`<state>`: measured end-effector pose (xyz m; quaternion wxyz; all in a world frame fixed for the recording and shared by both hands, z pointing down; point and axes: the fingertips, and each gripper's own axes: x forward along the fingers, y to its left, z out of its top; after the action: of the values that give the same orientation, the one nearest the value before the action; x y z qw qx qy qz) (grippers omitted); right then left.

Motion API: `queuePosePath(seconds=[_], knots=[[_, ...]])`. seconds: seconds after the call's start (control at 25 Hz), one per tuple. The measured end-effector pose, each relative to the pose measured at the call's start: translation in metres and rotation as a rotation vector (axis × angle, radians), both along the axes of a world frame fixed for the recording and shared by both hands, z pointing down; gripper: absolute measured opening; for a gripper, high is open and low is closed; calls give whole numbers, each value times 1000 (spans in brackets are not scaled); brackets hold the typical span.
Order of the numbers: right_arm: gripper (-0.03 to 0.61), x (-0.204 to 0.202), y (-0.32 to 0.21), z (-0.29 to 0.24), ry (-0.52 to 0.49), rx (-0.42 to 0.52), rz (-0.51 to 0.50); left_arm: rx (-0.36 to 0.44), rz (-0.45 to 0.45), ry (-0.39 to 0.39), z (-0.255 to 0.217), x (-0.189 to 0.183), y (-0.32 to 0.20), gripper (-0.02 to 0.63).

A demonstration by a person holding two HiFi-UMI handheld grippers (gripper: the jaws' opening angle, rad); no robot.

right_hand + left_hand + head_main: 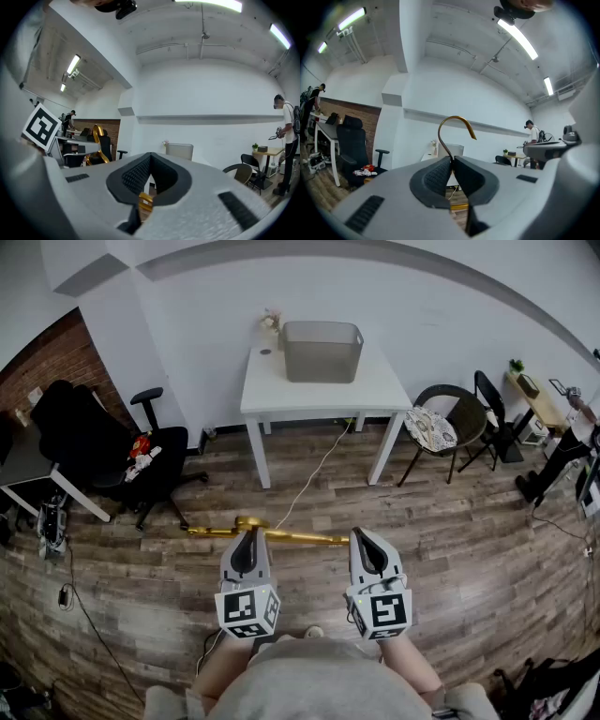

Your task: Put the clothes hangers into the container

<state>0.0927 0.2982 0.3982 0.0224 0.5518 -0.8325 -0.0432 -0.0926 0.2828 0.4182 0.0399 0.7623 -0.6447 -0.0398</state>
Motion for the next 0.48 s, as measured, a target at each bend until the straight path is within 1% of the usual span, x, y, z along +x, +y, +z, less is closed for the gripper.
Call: queuePosePath(seconds=[0.24,0.48], knots=[[0,-8,9,-5,9,-8,-28,-2,-15,12,-1,-8,7,26],[0,-4,6,-5,8,0,-37,0,-34,32,-2,-8,7,26]])
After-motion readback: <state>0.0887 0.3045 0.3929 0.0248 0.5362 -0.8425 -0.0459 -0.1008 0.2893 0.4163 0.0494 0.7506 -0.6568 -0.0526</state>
